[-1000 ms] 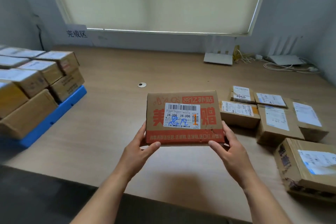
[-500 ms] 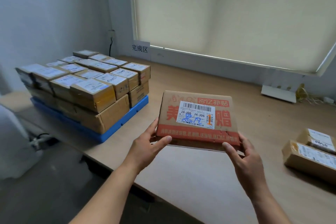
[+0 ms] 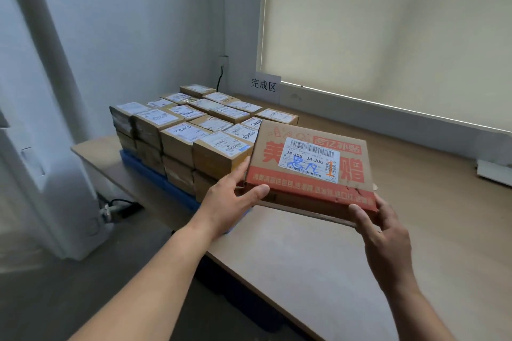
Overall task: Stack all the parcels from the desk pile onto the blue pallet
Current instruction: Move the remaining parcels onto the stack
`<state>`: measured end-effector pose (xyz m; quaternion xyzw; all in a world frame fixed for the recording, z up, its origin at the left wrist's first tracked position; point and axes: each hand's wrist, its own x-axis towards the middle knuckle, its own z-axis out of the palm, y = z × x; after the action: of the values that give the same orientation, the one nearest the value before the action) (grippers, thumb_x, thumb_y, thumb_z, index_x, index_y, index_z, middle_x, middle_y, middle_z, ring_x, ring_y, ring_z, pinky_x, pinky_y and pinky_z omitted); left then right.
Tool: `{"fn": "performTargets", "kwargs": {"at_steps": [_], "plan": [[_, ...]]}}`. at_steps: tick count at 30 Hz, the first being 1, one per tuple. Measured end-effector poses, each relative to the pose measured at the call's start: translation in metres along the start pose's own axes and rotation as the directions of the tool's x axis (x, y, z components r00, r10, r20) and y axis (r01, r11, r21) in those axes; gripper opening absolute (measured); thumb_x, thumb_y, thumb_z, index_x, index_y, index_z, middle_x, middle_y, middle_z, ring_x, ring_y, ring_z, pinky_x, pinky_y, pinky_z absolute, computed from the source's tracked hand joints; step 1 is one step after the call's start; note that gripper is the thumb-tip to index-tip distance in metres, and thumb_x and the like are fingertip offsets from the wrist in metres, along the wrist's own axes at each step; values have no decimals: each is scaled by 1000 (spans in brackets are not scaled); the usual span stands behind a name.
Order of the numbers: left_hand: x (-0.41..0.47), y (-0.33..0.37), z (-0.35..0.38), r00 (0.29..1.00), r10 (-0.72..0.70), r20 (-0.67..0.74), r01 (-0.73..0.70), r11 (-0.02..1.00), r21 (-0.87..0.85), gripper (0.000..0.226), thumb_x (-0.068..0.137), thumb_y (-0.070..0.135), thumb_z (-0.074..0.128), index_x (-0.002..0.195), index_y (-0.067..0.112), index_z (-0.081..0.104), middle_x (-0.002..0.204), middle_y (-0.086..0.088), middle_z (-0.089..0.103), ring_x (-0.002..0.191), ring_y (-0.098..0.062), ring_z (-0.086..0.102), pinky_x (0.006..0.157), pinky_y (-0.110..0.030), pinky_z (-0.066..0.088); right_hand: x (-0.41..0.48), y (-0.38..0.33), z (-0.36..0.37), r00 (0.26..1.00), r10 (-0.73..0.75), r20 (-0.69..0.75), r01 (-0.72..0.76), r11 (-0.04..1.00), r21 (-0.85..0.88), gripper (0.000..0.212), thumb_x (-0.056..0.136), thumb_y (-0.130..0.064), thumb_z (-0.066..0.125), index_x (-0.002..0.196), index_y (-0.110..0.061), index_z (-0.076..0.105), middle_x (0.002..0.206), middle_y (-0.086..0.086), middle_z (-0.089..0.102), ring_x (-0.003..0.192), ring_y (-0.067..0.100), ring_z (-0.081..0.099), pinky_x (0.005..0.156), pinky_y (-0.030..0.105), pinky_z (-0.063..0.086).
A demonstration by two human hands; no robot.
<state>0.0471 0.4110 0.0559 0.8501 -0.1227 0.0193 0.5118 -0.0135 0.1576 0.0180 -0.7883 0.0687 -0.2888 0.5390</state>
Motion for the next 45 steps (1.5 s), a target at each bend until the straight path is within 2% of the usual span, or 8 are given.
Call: {"fn": "performTargets", "kwargs": {"at_steps": [3, 10, 14, 23, 29, 32, 39, 45], "plan": [[19, -6, -28, 1000, 22, -22, -22, 1000, 8, 68, 86, 53, 55, 145, 44, 22, 135, 11, 50, 124, -10, 43, 103, -32, 34, 18, -12, 32, 1000, -20, 3, 20, 1000, 11, 77, 66, -70, 55, 126, -23, 57, 109, -2, 66, 99, 19, 63, 87, 50, 52], [79, -25, -79, 998, 41, -41, -38, 995, 88, 70, 87, 53, 53, 147, 41, 18, 142, 9, 44, 131, -14, 37, 97, -27, 30, 71, -26, 97, 997, -74, -2, 75, 997, 32, 76, 62, -80, 56, 122, -34, 58, 103, -6, 69, 96, 17, 65, 84, 52, 52], [124, -36, -108, 999, 31, -21, -28, 991, 131, 71, 88, 48, 55, 146, 45, 15, 143, 7, 43, 131, -16, 38, 103, -33, 34, 113, -31, 136, 997, -75, 32, 74, 996, 45, 54, 64, -77, 57, 108, -45, 60, 101, -14, 68, 95, 14, 65, 83, 51, 53], [228, -61, -155, 998, 64, -14, -61, 983, 175, 75, 88, 33, 63, 146, 45, 16, 114, 12, 54, 109, -9, 51, 93, -29, 40, 194, -39, 210, 990, -124, 71, 126, 992, -25, 50, 80, -52, 61, 123, -26, 59, 104, -5, 68, 94, 19, 66, 80, 45, 55], [269, -78, -157, 995, 94, 37, -98, 986, 136, 73, 89, 29, 62, 144, 48, 17, 115, 8, 58, 108, -11, 52, 96, -34, 44, 219, -39, 226, 986, -135, 96, 145, 983, -116, 50, 75, -64, 58, 118, -38, 59, 99, -17, 66, 93, 16, 66, 82, 48, 54], [292, -82, -159, 992, 96, 77, -104, 990, 97, 74, 89, 26, 62, 145, 46, 18, 108, 10, 58, 107, -12, 54, 98, -38, 45, 230, -40, 233, 990, -123, 64, 132, 977, -165, 57, 59, -87, 50, 104, -53, 57, 99, -22, 65, 93, 14, 66, 80, 48, 54], [352, -99, -185, 978, 148, 145, -155, 987, 36, 75, 88, 20, 63, 146, 42, 20, 97, 18, 55, 103, -13, 56, 92, -34, 45, 256, -52, 269, 997, -68, 48, 79, 951, -297, 57, 71, -59, 53, 121, -32, 58, 98, -11, 68, 89, 19, 65, 79, 48, 54], [425, -131, -233, 978, 114, 174, -109, 993, -42, 78, 85, 12, 63, 146, 41, 23, 107, 1, 62, 93, -16, 59, 86, -38, 50, 298, -68, 338, 996, -7, 84, 37, 930, -365, 35, 85, -27, 61, 121, -24, 59, 103, -1, 69, 91, 20, 64, 83, 44, 53]]}}
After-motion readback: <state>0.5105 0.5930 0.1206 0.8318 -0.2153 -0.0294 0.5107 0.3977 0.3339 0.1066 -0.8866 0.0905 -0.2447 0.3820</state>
